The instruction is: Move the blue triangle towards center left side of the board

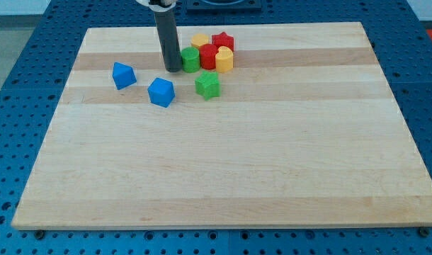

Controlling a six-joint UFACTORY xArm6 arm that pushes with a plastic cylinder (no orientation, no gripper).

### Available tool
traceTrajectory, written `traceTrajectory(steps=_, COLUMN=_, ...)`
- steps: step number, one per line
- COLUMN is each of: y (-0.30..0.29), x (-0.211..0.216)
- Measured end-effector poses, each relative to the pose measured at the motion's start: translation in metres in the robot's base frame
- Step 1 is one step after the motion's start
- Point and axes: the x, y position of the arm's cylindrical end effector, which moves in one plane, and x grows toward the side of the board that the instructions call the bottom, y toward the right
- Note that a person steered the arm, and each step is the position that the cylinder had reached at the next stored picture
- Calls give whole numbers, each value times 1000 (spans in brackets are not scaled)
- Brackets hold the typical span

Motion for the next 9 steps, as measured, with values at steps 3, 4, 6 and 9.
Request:
traceTrajectory(steps=3, y=-78, x=-2)
traceTrajectory(steps=4, y=-104, x=-1)
traceTrajectory(steps=6, y=-112, x=62)
traceTrajectory(steps=9, y=-151, x=34)
